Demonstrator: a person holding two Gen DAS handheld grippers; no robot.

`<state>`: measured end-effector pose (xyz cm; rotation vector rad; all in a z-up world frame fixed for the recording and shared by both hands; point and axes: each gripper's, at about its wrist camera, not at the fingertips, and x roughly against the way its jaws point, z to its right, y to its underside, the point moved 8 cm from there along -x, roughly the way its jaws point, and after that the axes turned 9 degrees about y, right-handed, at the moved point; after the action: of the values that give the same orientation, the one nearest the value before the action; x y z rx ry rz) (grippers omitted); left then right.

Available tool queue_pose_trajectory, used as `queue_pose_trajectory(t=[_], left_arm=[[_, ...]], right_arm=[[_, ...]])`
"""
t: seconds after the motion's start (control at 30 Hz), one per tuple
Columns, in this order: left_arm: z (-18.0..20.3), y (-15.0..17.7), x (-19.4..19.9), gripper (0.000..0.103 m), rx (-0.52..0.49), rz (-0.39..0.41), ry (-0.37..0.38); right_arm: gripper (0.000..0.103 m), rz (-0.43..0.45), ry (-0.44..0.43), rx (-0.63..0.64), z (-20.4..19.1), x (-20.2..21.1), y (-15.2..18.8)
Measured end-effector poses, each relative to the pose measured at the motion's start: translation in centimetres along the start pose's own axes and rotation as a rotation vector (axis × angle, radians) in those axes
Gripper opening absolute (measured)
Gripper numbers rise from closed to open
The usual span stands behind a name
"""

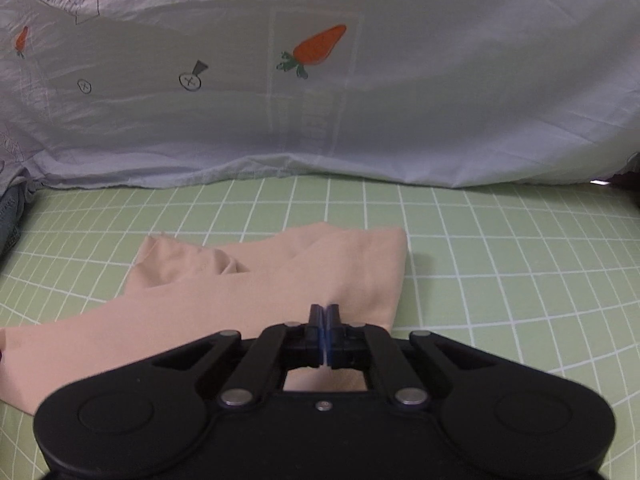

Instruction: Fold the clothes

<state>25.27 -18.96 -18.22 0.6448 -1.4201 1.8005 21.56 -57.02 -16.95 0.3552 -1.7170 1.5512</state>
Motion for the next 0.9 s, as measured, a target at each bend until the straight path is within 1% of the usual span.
queue_pose_trajectory(t=[0.1, 0.2, 0.27, 0.3, 0.37, 0.4, 0.43, 0.47, 0.5, 0.53, 0.57, 0.6, 0.63, 0.67, 0.7, 0.77, 0.8, 0.83, 0.87, 0.9], left_arm=[[0.2, -1.5, 2.9, 0.005, 0.012, 0.072, 0.022], [0.3, -3.1, 6.1, 0.005, 0.002, 0.144, 0.014], [-0.4, -3.8, 7.6, 0.005, 0.021, 0.179, -0.005], [-1.0, -3.9, 8.1, 0.005, 0.045, 0.186, -0.010], [-1.9, -3.5, 7.7, 0.005, 0.067, 0.175, -0.022], [-2.2, -3.2, 7.4, 0.005, 0.074, 0.165, -0.027], [-2.6, -2.9, 7.0, 0.005, 0.081, 0.155, -0.033], [-2.9, -2.6, 6.6, 0.005, 0.088, 0.146, -0.039], [-3.2, -2.3, 6.3, 0.005, 0.095, 0.136, -0.045], [-3.6, -2.0, 5.9, 0.005, 0.102, 0.126, -0.051], [-3.9, -1.7, 5.6, 0.005, 0.110, 0.116, -0.057], [-4.3, -1.4, 5.2, 0.005, 0.117, 0.107, -0.063], [-4.6, -1.1, 4.9, 0.005, 0.124, 0.097, -0.068], [-5.0, -0.8, 4.5, 0.005, 0.131, 0.087, -0.074], [-5.3, -0.5, 4.1, 0.005, 0.138, 0.077, -0.080], [-6.0, 0.1, 3.4, 0.005, 0.152, 0.058, -0.092], [-6.3, 0.4, 3.1, 0.005, 0.159, 0.048, -0.098], [-6.7, 0.7, 2.7, 0.005, 0.166, 0.038, -0.104], [-7.0, 1.0, 2.4, 0.005, 0.173, 0.029, -0.109], [-7.2, 1.2, 2.1, 0.005, 0.179, 0.020, -0.114]], right_arm=[[0.001, 0.060, -0.018, -0.027, -0.1, 2.1, -1.4], [0.001, 0.102, -0.043, -0.040, -0.7, 3.7, -2.5], [0.001, 0.113, -0.066, -0.052, -1.4, 4.1, -2.9], [0.001, 0.111, -0.075, -0.052, -1.9, 3.9, -2.9], [0.001, 0.104, -0.093, -0.048, -2.9, 3.3, -2.8], [0.002, 0.090, -0.110, -0.040, -3.5, 2.7, -2.6], [0.004, 0.057, -0.119, -0.027, -4.1, 1.7, -2.1], [0.010, 0.019, -0.113, -0.023, -4.5, 0.7, -1.6], [0.024, -0.001, -0.103, -0.039, -4.5, 0.3, -1.4], [0.033, -0.012, -0.094, -0.064, -4.2, 0.1, -1.2], [0.040, -0.011, -0.081, -0.097, -3.7, 0.0, -1.2], [0.055, -0.004, -0.067, -0.134, -3.0, 0.1, -1.2], [0.066, -0.007, -0.051, -0.167, -2.2, 0.0, -1.3], [0.068, -0.027, -0.044, -0.197, -1.4, -0.6, -1.3], [0.067, -0.054, -0.042, -0.225, -0.7, -1.2, -1.2], [0.061, -0.107, -0.084, -0.264, -0.2, -2.7, -1.1], [0.046, -0.133, -0.110, -0.281, 0.0, -3.5, -1.0], [0.022, -0.160, -0.136, -0.298, 0.1, -4.3, -0.9], [0.008, -0.170, -0.154, -0.302, 0.1, -4.9, -1.0], [0.006, -0.173, -0.169, -0.299, 0.0, -5.5, -1.2]])
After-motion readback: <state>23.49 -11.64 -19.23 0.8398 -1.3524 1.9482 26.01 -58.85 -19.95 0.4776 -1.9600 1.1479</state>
